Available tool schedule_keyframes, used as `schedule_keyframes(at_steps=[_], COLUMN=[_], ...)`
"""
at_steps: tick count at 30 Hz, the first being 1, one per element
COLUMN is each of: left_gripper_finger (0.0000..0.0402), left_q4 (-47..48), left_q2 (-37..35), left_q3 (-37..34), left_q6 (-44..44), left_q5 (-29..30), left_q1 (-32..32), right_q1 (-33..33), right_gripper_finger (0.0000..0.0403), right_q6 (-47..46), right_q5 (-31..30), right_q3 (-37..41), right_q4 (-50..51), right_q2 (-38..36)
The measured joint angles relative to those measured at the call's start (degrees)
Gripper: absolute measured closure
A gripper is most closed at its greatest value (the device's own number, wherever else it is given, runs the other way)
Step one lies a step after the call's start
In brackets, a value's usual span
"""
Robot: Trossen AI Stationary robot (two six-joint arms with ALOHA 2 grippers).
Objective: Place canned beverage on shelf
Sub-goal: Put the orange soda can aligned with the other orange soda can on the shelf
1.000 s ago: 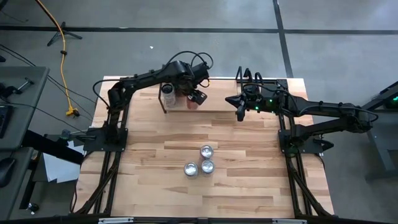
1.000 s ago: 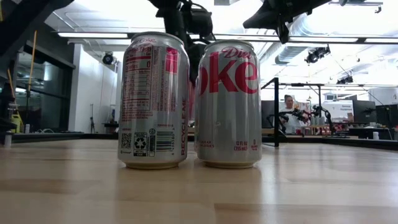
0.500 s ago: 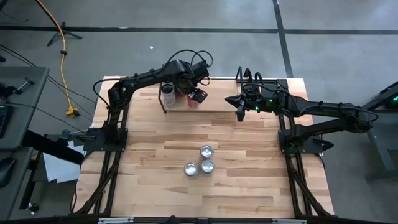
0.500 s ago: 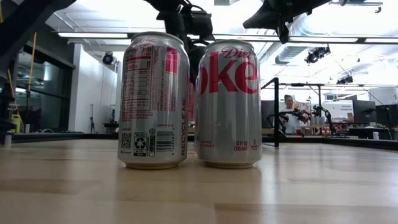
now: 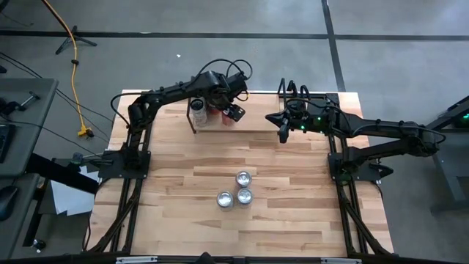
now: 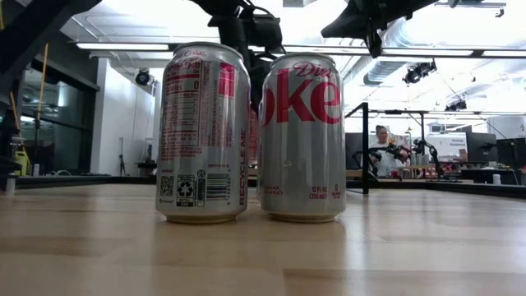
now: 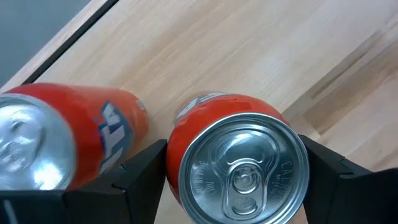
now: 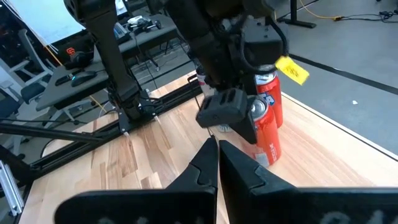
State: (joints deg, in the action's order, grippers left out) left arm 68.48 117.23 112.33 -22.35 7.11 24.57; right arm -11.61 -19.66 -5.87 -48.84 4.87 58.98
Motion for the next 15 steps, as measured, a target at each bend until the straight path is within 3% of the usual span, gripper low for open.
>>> schedule_keyframes(at_steps=[15], left_gripper_finger=[0.0144], left_q4=[-1.39], left_q2=[1.77], left_q3=[0.45], left_q6=[1.44], left_q5=[-1.16], left_q1=[0.94], right_q1=[0.0], right_gripper_finger=[0.0402], right_q6=[-1.08], right_q5=[-0.52], right_q3=[-0.04], right_q4=[0.06], right_q2=[0.0])
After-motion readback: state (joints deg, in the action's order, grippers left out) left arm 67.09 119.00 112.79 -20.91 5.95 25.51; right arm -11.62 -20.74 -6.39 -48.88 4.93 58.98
